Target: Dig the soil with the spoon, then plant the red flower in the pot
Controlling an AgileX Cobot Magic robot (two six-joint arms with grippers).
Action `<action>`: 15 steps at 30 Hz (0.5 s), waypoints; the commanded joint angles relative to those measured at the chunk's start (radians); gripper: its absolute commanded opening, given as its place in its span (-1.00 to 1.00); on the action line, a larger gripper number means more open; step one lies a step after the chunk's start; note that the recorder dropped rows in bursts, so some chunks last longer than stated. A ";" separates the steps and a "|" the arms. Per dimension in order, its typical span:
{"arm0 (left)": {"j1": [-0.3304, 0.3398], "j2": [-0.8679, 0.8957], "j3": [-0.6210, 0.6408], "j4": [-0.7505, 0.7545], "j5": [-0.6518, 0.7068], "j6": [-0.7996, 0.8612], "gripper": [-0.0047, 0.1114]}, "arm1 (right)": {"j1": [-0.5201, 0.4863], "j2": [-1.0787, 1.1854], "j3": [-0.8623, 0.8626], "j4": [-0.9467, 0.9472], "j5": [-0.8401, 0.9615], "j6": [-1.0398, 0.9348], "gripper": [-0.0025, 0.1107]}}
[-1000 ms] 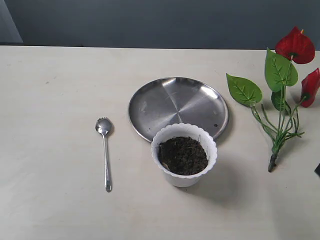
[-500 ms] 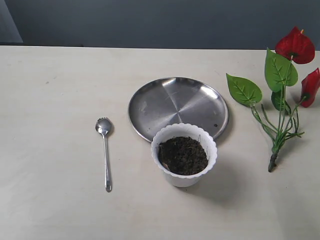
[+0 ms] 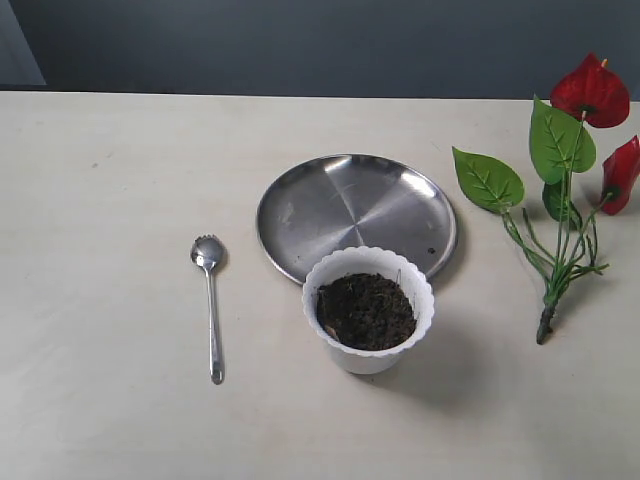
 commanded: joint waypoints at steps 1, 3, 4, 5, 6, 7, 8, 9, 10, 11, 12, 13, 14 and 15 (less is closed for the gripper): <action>-0.002 0.001 0.004 -0.001 -0.004 -0.002 -0.91 | -0.004 0.001 -0.259 -0.053 0.331 -0.116 -0.97; -0.002 0.001 0.004 -0.001 -0.004 -0.002 -0.91 | -0.004 0.033 -0.393 0.031 0.462 -0.277 -0.97; -0.002 0.001 0.004 -0.001 -0.004 -0.002 -0.91 | -0.004 0.054 -0.444 0.069 0.508 -0.351 -0.97; -0.002 0.001 0.004 -0.001 -0.004 -0.002 -0.91 | -0.004 0.090 -0.503 0.121 0.561 -0.415 -0.97; -0.002 0.001 0.004 -0.001 -0.004 -0.002 -0.91 | -0.004 0.134 -0.557 0.165 0.614 -0.467 -0.97; -0.002 0.001 0.004 -0.001 -0.004 -0.002 -0.91 | -0.004 0.175 -0.598 0.193 0.652 -0.501 -0.97; -0.002 0.001 0.004 -0.001 -0.004 -0.002 -0.91 | -0.001 0.232 -0.645 0.213 0.694 -0.524 -0.97; -0.002 0.001 0.004 -0.001 -0.004 -0.002 -0.91 | 0.010 0.293 -0.689 0.216 0.722 -0.533 -0.97; -0.002 0.001 0.004 -0.001 -0.004 -0.002 -0.91 | 0.026 0.359 -0.730 0.216 0.738 -0.536 -0.97; -0.002 0.001 0.004 -0.001 -0.004 -0.002 -0.91 | 0.048 0.430 -0.767 0.208 0.742 -0.539 -0.97; -0.002 0.001 0.004 -0.001 -0.004 -0.002 -0.91 | 0.079 0.499 -0.804 0.197 0.742 -0.541 -0.97; -0.002 0.001 0.004 -0.001 -0.004 -0.002 -0.91 | 0.116 0.566 -0.844 0.179 0.742 -0.541 -0.97; -0.002 0.001 0.004 -0.001 -0.004 -0.002 -0.91 | 0.153 0.623 -0.876 0.161 0.730 -0.541 -0.97; -0.002 0.001 0.004 -0.001 -0.004 -0.002 -0.91 | 0.206 0.693 -0.918 0.132 0.709 -0.541 -0.97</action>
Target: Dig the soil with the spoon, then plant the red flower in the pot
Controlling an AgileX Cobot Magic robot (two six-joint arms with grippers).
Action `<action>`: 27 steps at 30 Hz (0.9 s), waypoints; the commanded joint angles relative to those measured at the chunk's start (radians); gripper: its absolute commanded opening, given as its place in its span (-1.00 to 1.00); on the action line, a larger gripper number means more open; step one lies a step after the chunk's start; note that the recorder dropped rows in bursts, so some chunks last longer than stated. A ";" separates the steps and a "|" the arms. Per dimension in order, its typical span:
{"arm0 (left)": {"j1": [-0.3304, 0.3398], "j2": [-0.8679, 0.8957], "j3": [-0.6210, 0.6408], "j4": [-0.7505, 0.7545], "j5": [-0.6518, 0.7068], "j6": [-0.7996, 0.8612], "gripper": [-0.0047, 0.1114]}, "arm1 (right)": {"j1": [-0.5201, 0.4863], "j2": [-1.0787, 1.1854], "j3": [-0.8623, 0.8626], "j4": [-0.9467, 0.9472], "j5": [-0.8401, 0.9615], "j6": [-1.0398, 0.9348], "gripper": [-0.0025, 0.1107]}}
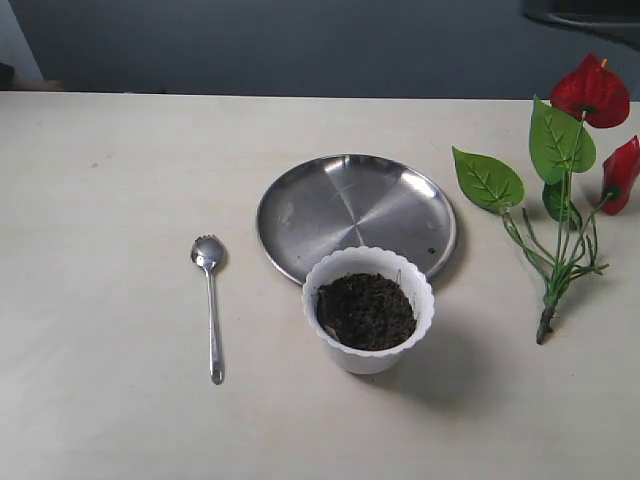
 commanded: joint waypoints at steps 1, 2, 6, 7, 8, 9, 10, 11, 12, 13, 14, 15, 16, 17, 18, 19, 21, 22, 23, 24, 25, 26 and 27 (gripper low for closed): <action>-0.002 0.001 0.004 -0.001 -0.004 -0.002 -0.91 | 0.193 0.306 -0.175 -0.112 -0.040 -0.020 -0.97; -0.002 0.001 0.004 -0.001 -0.004 -0.002 -0.91 | 0.241 0.359 -0.212 -0.157 -0.068 -0.020 -0.97; -0.002 0.001 0.004 -0.001 -0.004 -0.002 -0.91 | 0.464 0.613 -0.413 -0.485 -0.147 0.165 -0.97; -0.002 0.001 0.004 -0.001 -0.004 -0.002 -0.91 | 0.508 0.674 -0.467 -0.602 -0.140 0.271 -0.97; -0.002 0.001 0.004 -0.001 -0.004 -0.002 -0.91 | 0.539 0.722 -0.510 -0.730 -0.122 0.392 -0.97; -0.002 0.001 0.004 -0.001 -0.004 -0.002 -0.91 | 0.581 0.793 -0.575 -0.856 -0.083 0.510 -0.97; -0.002 0.001 0.004 -0.001 -0.004 -0.002 -0.91 | 0.604 0.840 -0.618 -0.964 -0.045 0.613 -0.97; -0.002 0.001 0.004 -0.001 -0.004 -0.002 -0.91 | 0.625 0.887 -0.661 -1.028 -0.004 0.680 -0.97; -0.002 0.001 0.004 -0.001 -0.004 -0.002 -0.91 | 0.645 0.944 -0.714 -1.068 0.046 0.721 -0.97; -0.002 0.001 0.004 -0.001 -0.004 -0.002 -0.91 | 0.659 0.999 -0.766 -1.068 0.091 0.721 -0.97; -0.002 0.001 0.004 -0.001 -0.004 -0.002 -0.91 | 0.672 1.042 -0.815 -1.058 0.122 0.717 -0.97; -0.002 0.001 0.004 -0.001 -0.004 -0.002 -0.91 | 0.685 1.092 -0.858 -1.043 0.144 0.712 -0.97; -0.002 0.001 0.004 -0.001 -0.004 -0.002 -0.91 | 0.695 1.139 -0.897 -1.038 0.162 0.712 -0.97; -0.002 0.001 0.004 -0.001 -0.004 -0.002 -0.91 | 0.706 1.184 -0.924 -1.040 0.174 0.712 -0.97; -0.002 0.001 0.004 -0.001 -0.004 -0.002 -0.91 | 0.714 1.223 -0.955 -1.042 0.190 0.710 -0.97; -0.002 0.001 0.004 -0.001 -0.004 -0.002 -0.91 | 0.721 1.260 -0.981 -1.042 0.195 0.700 -0.97; -0.002 0.001 0.004 -0.001 -0.004 -0.002 -0.91 | 0.723 1.313 -1.016 -1.025 0.202 0.669 -0.95; -0.002 0.001 0.004 -0.001 -0.004 -0.002 -0.91 | 0.727 1.338 -1.030 -1.000 0.202 0.667 -0.89; -0.002 0.001 0.004 -0.001 -0.004 -0.002 -0.91 | 0.727 1.360 -1.042 -0.985 0.206 0.667 -0.81; -0.002 0.001 0.004 -0.001 -0.004 -0.002 -0.91 | 0.727 1.376 -1.051 -0.982 0.210 0.667 -0.72; -0.002 0.001 0.004 -0.001 -0.004 -0.002 -0.91 | 0.727 1.392 -1.062 -0.982 0.216 0.667 -0.60; -0.002 0.001 0.004 -0.001 -0.004 -0.002 -0.91 | 0.727 1.407 -1.071 -0.987 0.217 0.667 -0.46; -0.002 0.001 0.004 -0.001 -0.004 -0.002 -0.91 | 0.727 1.416 -1.076 -0.998 0.217 0.678 -0.33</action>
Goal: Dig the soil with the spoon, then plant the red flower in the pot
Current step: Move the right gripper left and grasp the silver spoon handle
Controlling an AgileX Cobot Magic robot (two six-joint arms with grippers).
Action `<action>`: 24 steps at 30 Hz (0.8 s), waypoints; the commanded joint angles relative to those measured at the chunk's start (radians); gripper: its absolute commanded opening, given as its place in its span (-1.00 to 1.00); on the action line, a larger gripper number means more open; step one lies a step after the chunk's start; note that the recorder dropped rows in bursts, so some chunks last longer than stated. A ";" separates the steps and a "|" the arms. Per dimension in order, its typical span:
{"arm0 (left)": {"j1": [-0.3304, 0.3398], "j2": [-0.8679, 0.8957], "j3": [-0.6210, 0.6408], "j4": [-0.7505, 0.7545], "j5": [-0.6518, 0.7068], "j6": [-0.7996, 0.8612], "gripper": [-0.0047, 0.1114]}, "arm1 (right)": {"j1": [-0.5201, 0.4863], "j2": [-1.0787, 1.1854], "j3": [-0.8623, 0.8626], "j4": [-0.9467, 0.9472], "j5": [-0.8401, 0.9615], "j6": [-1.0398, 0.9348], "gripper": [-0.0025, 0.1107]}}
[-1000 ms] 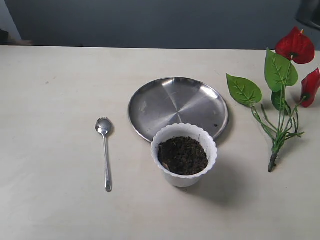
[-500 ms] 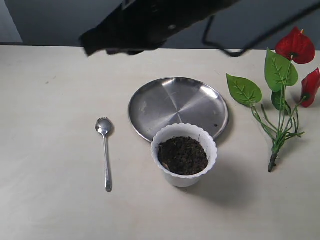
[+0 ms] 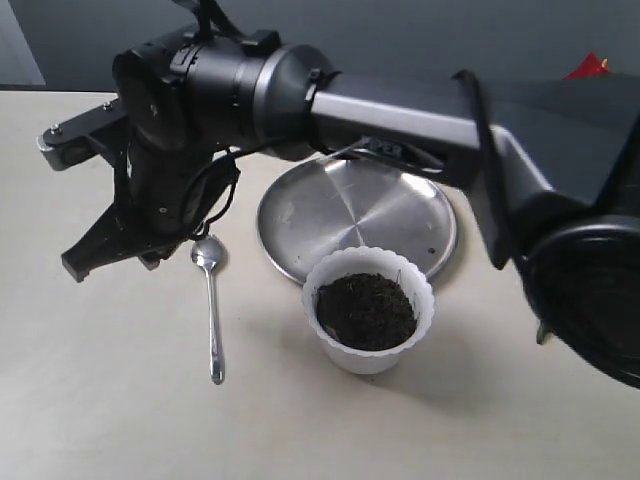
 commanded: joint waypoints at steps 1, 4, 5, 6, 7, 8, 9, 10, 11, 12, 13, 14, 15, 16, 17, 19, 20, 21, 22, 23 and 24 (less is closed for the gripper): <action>-0.002 0.001 0.004 -0.001 -0.004 -0.002 -0.91 | 0.001 0.049 -0.036 -0.026 0.005 0.020 -0.21; -0.002 0.001 0.004 -0.001 -0.004 -0.002 -0.91 | 0.001 0.058 -0.036 -0.104 -0.007 0.114 -0.15; -0.002 0.001 0.004 -0.001 -0.004 -0.002 -0.91 | 0.001 0.063 -0.036 -0.140 -0.005 0.141 -0.18; -0.002 0.001 0.004 -0.001 -0.004 -0.002 -0.91 | 0.001 0.068 -0.036 -0.166 -0.003 0.161 -0.20; -0.002 0.001 0.004 -0.001 -0.004 -0.002 -0.91 | 0.001 0.073 -0.036 -0.188 0.005 0.176 -0.23; -0.002 0.001 0.004 -0.001 -0.004 -0.002 -0.91 | 0.001 0.078 -0.036 -0.192 0.010 0.176 -0.24; -0.002 0.001 0.004 -0.001 -0.004 -0.002 -0.91 | 0.001 0.085 -0.036 -0.192 0.015 0.176 -0.24; -0.002 0.001 0.004 -0.001 -0.004 -0.002 -0.91 | 0.001 0.092 -0.036 -0.192 0.018 0.176 -0.24; -0.002 0.001 0.004 -0.001 -0.004 -0.002 -0.91 | 0.001 0.103 -0.036 -0.192 0.020 0.176 -0.24; -0.002 0.001 0.004 -0.001 -0.004 -0.002 -0.91 | 0.001 0.108 -0.036 -0.192 0.023 0.176 -0.24; -0.002 0.001 0.004 -0.001 -0.004 -0.002 -0.91 | 0.001 0.122 -0.036 -0.192 0.030 0.176 -0.24; -0.002 0.001 0.004 -0.001 -0.004 -0.002 -0.91 | 0.001 0.127 -0.036 -0.192 0.032 0.176 -0.24; -0.002 0.001 0.004 -0.001 -0.004 -0.002 -0.91 | 0.001 0.133 -0.036 -0.192 0.032 0.176 -0.24; -0.002 0.001 0.004 -0.001 -0.004 -0.002 -0.91 | 0.001 0.139 -0.036 -0.192 0.030 0.176 -0.24; -0.002 0.001 0.004 -0.001 -0.004 -0.002 -0.91 | 0.001 0.143 -0.036 -0.192 0.025 0.176 -0.24; -0.002 0.001 0.004 -0.001 -0.004 -0.002 -0.91 | 0.001 0.150 -0.036 -0.192 0.012 0.176 -0.24; -0.002 0.001 0.004 -0.001 -0.004 -0.002 -0.91 | 0.001 0.152 -0.036 -0.192 0.003 0.176 -0.24; -0.002 0.001 0.004 -0.001 -0.004 -0.002 -0.91 | -0.002 0.162 -0.036 -0.192 0.003 0.176 -0.24; -0.002 0.001 0.004 -0.001 -0.004 -0.002 -0.91 | -0.006 0.170 -0.036 -0.192 0.003 0.180 -0.24; -0.002 0.001 0.004 -0.001 -0.004 -0.002 -0.91 | -0.008 0.177 -0.036 -0.192 0.003 0.180 -0.24; -0.002 0.001 0.004 -0.001 -0.004 -0.002 -0.91 | -0.011 0.187 -0.036 -0.190 0.003 0.183 -0.24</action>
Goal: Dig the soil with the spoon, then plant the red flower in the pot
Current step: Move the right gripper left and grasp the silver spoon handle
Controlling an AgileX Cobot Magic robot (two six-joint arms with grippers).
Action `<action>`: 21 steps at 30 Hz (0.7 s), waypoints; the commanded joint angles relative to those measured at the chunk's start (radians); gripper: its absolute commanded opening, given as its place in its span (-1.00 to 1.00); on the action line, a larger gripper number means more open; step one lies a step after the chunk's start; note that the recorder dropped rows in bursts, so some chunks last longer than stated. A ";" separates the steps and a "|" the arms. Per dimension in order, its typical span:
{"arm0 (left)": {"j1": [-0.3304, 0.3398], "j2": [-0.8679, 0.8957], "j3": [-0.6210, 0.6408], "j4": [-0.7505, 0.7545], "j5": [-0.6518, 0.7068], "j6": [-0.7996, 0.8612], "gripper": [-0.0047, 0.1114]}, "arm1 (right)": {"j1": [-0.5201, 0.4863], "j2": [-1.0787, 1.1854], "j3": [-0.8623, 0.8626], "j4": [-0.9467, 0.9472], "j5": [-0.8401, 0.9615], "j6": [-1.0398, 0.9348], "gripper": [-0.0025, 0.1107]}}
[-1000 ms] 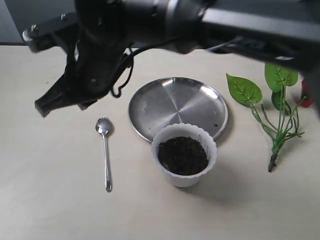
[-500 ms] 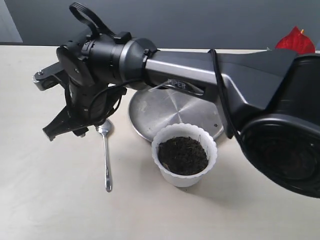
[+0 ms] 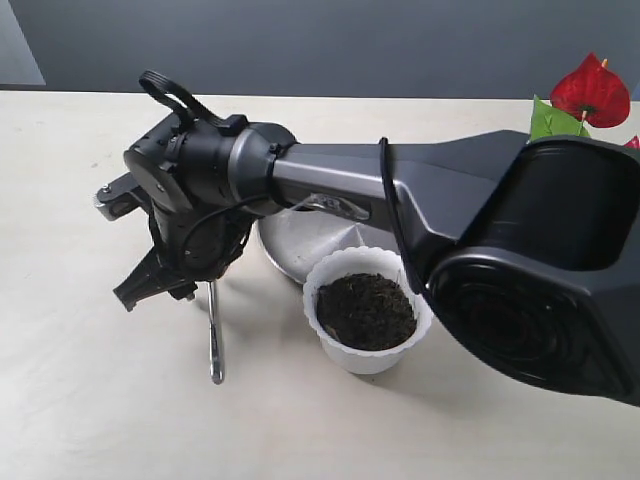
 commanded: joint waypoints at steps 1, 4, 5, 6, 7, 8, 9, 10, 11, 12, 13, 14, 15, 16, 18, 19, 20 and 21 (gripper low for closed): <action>-0.002 0.001 0.004 -0.001 -0.001 -0.002 -0.91 | -0.011 0.029 -0.004 -0.009 -0.005 0.006 -0.24; -0.002 0.001 0.004 -0.001 -0.001 -0.002 -0.91 | -0.011 0.036 -0.004 -0.011 -0.014 0.006 -0.26; -0.002 0.001 0.004 -0.001 -0.001 -0.002 -0.91 | -0.011 0.036 -0.004 -0.007 -0.016 0.006 -0.44; -0.002 0.001 0.004 -0.001 -0.001 -0.002 -0.91 | -0.011 0.036 -0.004 -0.007 -0.016 0.006 -0.59; -0.002 0.001 0.004 -0.001 -0.001 -0.002 -0.91 | -0.011 0.036 -0.004 -0.007 -0.016 0.006 -0.89; -0.002 0.001 0.004 -0.001 -0.001 -0.002 -0.91 | -0.011 0.036 -0.004 -0.007 -0.016 0.006 -0.96; -0.002 0.001 0.004 -0.001 -0.001 -0.002 -0.91 | -0.011 0.036 -0.004 -0.007 -0.016 -0.005 -0.95; -0.002 0.001 0.004 -0.001 -0.001 -0.002 -0.91 | -0.011 0.036 -0.004 -0.007 -0.016 -0.008 -0.95; -0.002 0.001 0.004 -0.001 -0.001 -0.002 -0.91 | -0.011 0.034 -0.004 0.006 -0.014 -0.010 -0.96; -0.002 0.001 0.004 -0.001 -0.001 -0.002 -0.91 | -0.011 0.030 -0.004 0.022 -0.014 -0.010 -0.97; -0.002 0.001 0.004 -0.001 -0.001 -0.002 -0.91 | -0.011 0.019 -0.004 0.041 -0.021 -0.012 -0.97; -0.002 0.001 0.004 -0.001 -0.001 -0.002 -0.91 | -0.011 0.009 -0.004 0.046 -0.026 -0.016 -0.97; -0.002 0.001 0.004 -0.001 -0.001 -0.002 -0.91 | -0.009 0.000 -0.004 0.048 -0.031 -0.019 -0.97; -0.002 0.001 0.004 -0.001 -0.001 -0.002 -0.91 | -0.007 -0.012 -0.004 0.048 -0.033 -0.019 -0.97; -0.002 0.001 0.004 -0.001 -0.001 -0.002 -0.91 | -0.004 -0.043 -0.004 0.048 -0.046 -0.023 -0.97; -0.002 0.001 0.004 -0.001 -0.001 -0.002 -0.91 | -0.002 -0.062 -0.004 0.048 -0.050 -0.030 -0.97; -0.002 0.001 0.004 -0.001 -0.001 -0.002 -0.91 | 0.001 -0.081 -0.004 0.048 -0.056 -0.038 -0.97; -0.002 0.001 0.004 -0.001 -0.001 -0.002 -0.91 | 0.002 -0.097 -0.004 0.046 -0.061 -0.048 -0.97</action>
